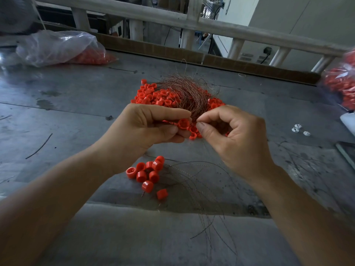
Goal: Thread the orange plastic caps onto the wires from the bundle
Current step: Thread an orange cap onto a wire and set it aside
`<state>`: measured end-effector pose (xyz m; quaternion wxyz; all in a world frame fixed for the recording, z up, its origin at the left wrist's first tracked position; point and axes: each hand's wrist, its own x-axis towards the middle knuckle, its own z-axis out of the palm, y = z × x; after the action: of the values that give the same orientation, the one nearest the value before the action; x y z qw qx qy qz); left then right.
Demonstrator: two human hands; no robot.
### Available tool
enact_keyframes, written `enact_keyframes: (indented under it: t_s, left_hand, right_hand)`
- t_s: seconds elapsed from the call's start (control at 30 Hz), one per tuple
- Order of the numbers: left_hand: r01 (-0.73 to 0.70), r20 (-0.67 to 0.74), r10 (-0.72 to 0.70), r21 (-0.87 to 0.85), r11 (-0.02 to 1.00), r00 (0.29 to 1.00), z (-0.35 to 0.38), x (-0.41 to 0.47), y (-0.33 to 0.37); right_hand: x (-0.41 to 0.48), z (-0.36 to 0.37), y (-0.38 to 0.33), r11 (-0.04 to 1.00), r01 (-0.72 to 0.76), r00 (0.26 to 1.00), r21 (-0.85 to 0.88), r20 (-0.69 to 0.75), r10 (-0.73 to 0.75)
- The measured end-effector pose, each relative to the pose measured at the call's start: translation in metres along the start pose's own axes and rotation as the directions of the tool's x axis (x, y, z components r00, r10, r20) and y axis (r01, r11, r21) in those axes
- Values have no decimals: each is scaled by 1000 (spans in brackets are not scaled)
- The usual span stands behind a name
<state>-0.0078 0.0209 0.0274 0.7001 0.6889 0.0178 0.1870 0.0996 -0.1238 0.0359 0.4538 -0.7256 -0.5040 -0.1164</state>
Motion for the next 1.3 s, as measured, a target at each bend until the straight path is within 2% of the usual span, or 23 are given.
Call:
enact_keyframes:
  t_s: [0.53,0.8,1.03,1.2,1.3]
  left_hand:
    - [-10,-12,10,7,1000,1000,0,0,2]
    - [-4,33,9,-124,992,999,0,-1,2]
    - [14,87,9,-267,964,996,2,-1,-2]
    - [52,156,-4,-303,952,988,5,-1,-5]
    - [52,140,-8,-314,948,990,3,0,-5]
  right_hand:
    - [1,-2,-1,1000,22,999,-4,41,-22]
    - [3,-7,-4,960,-175,977,218,163,141]
    - [3,-3,-5,914,-294,940,280,256,224]
    - [1,2,-5,907,-301,926,295,316,205]
    - [4,-3,-4,912,-283,932,297,310,188]
